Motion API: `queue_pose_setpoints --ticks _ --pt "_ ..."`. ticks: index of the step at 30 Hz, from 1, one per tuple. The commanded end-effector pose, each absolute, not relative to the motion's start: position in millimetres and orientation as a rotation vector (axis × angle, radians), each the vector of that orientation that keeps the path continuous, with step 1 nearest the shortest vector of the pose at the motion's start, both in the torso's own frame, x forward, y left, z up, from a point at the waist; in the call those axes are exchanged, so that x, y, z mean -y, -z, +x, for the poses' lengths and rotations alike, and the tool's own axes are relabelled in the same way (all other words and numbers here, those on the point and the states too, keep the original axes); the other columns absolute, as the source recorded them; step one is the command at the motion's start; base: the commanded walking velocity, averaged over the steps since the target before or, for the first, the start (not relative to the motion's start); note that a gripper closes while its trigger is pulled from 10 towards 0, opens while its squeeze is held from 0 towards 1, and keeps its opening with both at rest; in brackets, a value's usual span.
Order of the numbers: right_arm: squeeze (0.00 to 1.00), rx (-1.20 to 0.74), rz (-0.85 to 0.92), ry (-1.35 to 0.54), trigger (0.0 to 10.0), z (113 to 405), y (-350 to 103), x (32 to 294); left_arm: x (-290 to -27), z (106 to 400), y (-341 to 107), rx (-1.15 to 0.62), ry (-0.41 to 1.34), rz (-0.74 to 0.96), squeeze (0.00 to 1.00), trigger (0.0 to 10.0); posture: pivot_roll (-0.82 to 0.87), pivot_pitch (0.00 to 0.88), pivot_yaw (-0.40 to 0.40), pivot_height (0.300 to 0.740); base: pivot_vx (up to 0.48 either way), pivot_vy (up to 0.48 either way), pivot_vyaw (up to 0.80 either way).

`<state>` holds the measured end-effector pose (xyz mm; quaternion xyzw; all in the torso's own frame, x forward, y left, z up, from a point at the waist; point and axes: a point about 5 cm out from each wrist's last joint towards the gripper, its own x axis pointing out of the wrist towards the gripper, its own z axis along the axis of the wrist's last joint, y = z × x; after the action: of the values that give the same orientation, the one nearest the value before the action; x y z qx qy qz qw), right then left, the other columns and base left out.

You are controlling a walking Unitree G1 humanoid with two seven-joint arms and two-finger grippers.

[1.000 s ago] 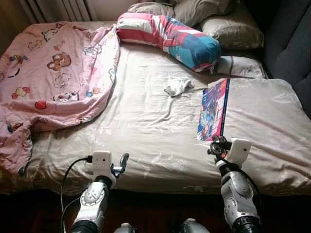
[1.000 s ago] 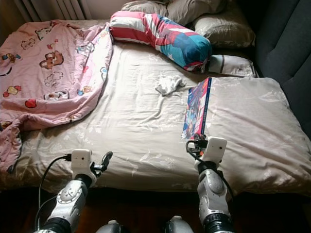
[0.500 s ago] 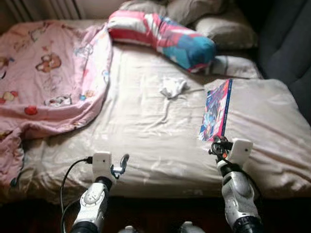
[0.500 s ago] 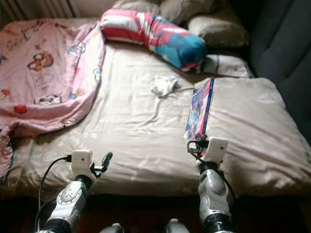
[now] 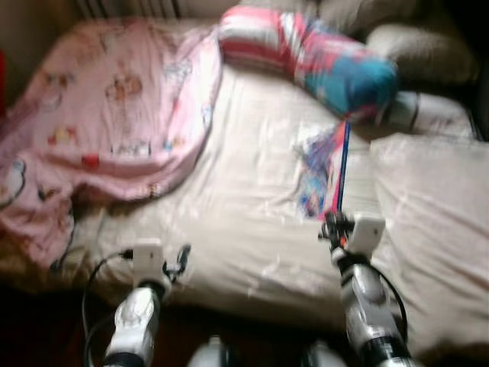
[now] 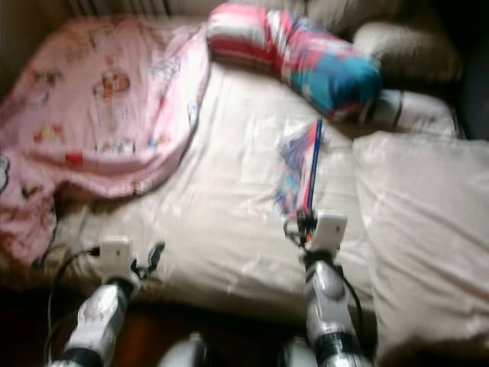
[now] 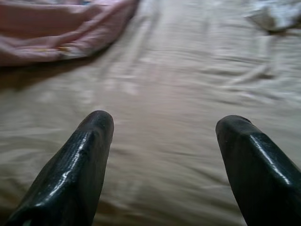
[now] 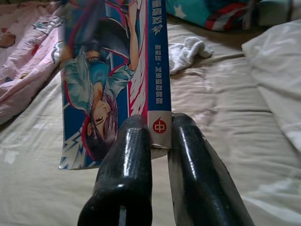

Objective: Clean up the room

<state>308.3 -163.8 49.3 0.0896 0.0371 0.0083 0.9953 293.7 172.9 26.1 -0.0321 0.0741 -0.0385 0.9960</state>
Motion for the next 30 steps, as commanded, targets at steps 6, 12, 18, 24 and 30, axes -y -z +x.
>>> queue_pose_setpoints --ticks 6,12,18,24,30 --pt "0.00 -0.040 0.184 0.013 10.0 310.9 -55.2 168.4 -181.1 287.6 -19.4 -0.183 0.063 -0.053 0.00 10.0 -0.01 0.194 0.032 0.694 0.000 0.000 0.00" --pt "0.00 -0.055 0.196 0.020 10.0 311.3 -53.6 168.4 -180.9 287.5 -19.3 -0.184 0.064 -0.051 0.00 10.0 -0.01 0.193 0.032 0.694 0.000 0.000 -0.26" --pt "0.00 -0.043 0.187 0.024 10.0 311.5 -54.7 168.8 -181.1 287.5 -19.3 -0.184 0.065 -0.052 0.00 10.0 -0.01 0.191 0.032 0.694 0.000 0.000 -0.26" --pt "0.00 -0.044 0.188 0.029 10.0 311.6 -54.5 169.4 -181.7 287.6 -19.4 -0.183 0.062 -0.049 0.00 10.0 -0.01 0.189 0.033 0.694 0.000 0.000 0.00" --pt "0.00 -0.052 0.189 0.041 10.0 311.3 -53.0 171.0 -182.1 287.7 -20.0 -0.179 0.065 -0.050 0.00 10.0 -0.01 0.188 0.034 0.694 0.000 0.000 0.00"
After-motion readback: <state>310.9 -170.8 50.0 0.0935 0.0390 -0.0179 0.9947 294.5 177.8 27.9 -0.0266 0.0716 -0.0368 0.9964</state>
